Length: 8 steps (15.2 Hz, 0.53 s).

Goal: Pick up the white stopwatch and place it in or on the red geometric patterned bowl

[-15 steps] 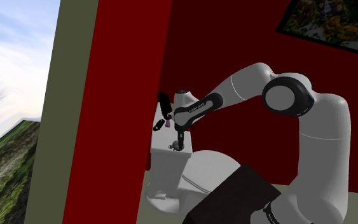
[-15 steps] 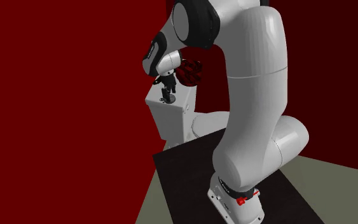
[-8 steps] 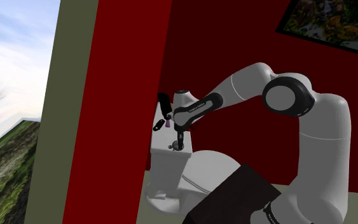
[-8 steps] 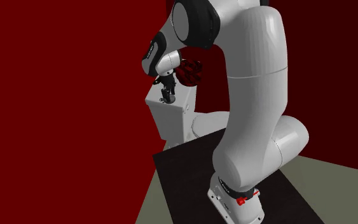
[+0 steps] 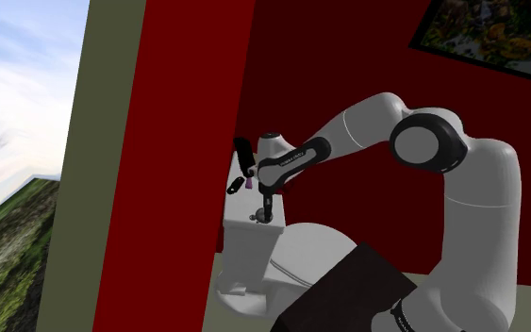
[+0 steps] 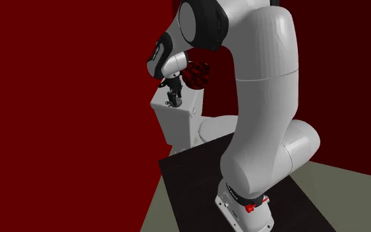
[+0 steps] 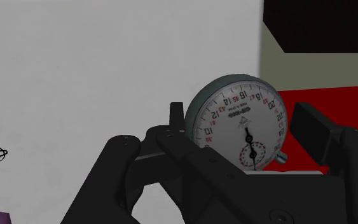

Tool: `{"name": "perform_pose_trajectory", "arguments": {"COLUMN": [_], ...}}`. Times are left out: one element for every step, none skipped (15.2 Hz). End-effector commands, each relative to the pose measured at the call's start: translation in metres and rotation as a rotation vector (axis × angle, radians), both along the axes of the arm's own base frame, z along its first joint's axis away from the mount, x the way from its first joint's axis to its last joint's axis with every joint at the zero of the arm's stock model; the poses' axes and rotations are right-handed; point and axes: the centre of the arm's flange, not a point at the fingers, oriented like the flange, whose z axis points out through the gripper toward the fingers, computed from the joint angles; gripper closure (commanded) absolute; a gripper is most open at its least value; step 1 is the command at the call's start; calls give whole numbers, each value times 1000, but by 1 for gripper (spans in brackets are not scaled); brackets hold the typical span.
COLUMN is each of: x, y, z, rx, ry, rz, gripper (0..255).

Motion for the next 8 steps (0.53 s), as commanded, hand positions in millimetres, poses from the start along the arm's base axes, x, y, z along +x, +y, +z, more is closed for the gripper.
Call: {"name": "perform_pose_trajectory", "arguments": {"x": [0, 0, 0, 0, 0, 0, 0, 0], "y": [-2, -2, -2, -2, -2, -2, -2, -2], "z": [7, 13, 18, 23, 28, 34, 39, 44], "rx": [-2, -2, -2, -2, -2, -2, -2, -2], "ry": [-1, -1, -1, -1, -1, -1, -1, -1], "rz": [-4, -4, -4, -4, -4, -4, -4, -4], "gripper": [255, 255, 255, 255, 255, 255, 255, 255]}}
